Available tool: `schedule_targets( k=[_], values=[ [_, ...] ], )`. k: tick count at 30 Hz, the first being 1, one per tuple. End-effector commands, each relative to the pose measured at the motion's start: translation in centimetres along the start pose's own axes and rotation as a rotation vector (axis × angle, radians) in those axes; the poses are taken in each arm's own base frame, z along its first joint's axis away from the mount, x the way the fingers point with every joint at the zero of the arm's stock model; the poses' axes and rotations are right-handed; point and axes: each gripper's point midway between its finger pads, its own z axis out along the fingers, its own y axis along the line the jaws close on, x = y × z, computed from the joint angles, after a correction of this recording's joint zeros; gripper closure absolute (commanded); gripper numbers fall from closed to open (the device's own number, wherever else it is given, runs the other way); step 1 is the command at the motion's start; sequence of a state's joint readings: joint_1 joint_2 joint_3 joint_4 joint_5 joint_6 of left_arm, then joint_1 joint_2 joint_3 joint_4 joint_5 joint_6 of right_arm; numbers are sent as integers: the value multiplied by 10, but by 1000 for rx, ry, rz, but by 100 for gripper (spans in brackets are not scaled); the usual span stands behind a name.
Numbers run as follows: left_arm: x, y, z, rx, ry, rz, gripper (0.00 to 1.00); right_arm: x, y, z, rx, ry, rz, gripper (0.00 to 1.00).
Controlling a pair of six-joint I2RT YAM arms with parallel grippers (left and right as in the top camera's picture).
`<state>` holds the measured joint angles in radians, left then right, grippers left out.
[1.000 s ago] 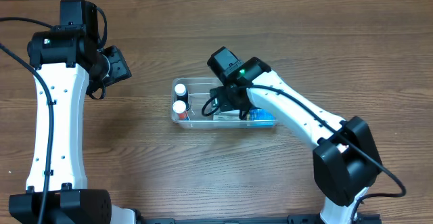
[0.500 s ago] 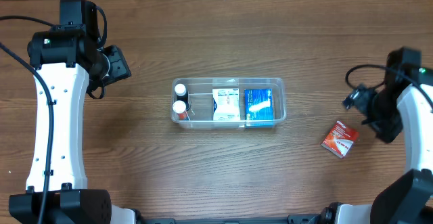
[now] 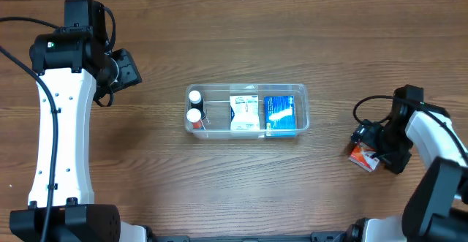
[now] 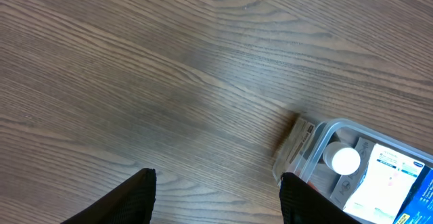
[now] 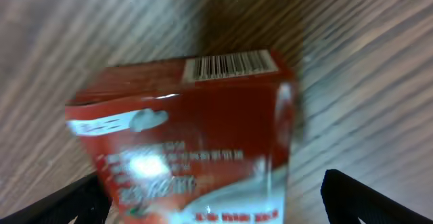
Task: Pack container
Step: 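Move the right gripper to the red box and grasp it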
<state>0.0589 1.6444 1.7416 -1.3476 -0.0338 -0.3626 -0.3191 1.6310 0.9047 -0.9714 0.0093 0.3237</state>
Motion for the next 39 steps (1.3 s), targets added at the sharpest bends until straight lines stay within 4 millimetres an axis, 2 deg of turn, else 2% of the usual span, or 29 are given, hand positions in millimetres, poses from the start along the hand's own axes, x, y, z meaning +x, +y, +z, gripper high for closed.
schedule_targets(
  k=[1, 3, 5, 6, 9, 11, 12, 14, 16, 18, 19, 20, 23, 26, 28, 29, 32, 33, 39],
  values=[
    [-4, -2, -13, 19, -35, 14, 39, 5, 0, 6, -1, 29, -13, 0],
    [-4, -2, -13, 19, -36, 14, 39, 5, 0, 6, -1, 31, -13, 7],
    [-4, -2, -13, 19, -36, 14, 39, 6, 0, 6, 0, 34, -13, 21],
    [-4, -2, -13, 19, -35, 14, 39, 5, 0, 5, -1, 31, -13, 24],
    [-4, -2, -13, 19, -35, 14, 39, -4, 7, -7, -26, 19, -15, 26],
    [-4, -2, -13, 19, -35, 14, 39, -11, 12, -22, -42, 7, -17, 22],
    [-4, -2, -13, 19, -35, 14, 39, -15, 17, -33, -56, -6, -23, 21],
    [-4, -2, -13, 19, -35, 15, 39, -29, 43, -88, -106, -116, -111, 20],
    [-4, -2, -13, 19, -35, 14, 39, -31, 72, -134, -156, -226, -207, 20],
    [-3, -2, -13, 19, -34, 14, 39, -24, 102, -174, -212, -333, -308, 18],
    [-3, -2, -13, 18, -32, 14, 39, -19, 110, -186, -213, -375, -332, 17],
    [-2, -2, -13, 18, -31, 15, 39, -19, 107, -187, -188, -390, -292, 14],
    [-2, -2, -13, 17, -30, 15, 39, -21, 88, -175, -118, -356, -225, 10],
    [-3, -1, -13, 17, -31, 15, 39, -26, 48, -144, -67, -271, -54, 5],
    [-3, -2, -13, 17, -33, 15, 39, -20, 24, -110, -27, -200, 6, 4],
    [-4, -2, -13, 18, -36, 15, 39, -11, 11, -80, -7, -148, 32, 0],
    [-4, -2, -13, 18, -36, 14, 39, 2, 2, -40, 10, -114, 41, 0],
    [-4, -2, -13, 19, -36, 14, 39, 9, 3, -21, -10, -98, 13, 0],
    [-4, -2, -13, 19, -35, 15, 39, 5, 11, -10, -61, -127, 11, 0]
  ],
)
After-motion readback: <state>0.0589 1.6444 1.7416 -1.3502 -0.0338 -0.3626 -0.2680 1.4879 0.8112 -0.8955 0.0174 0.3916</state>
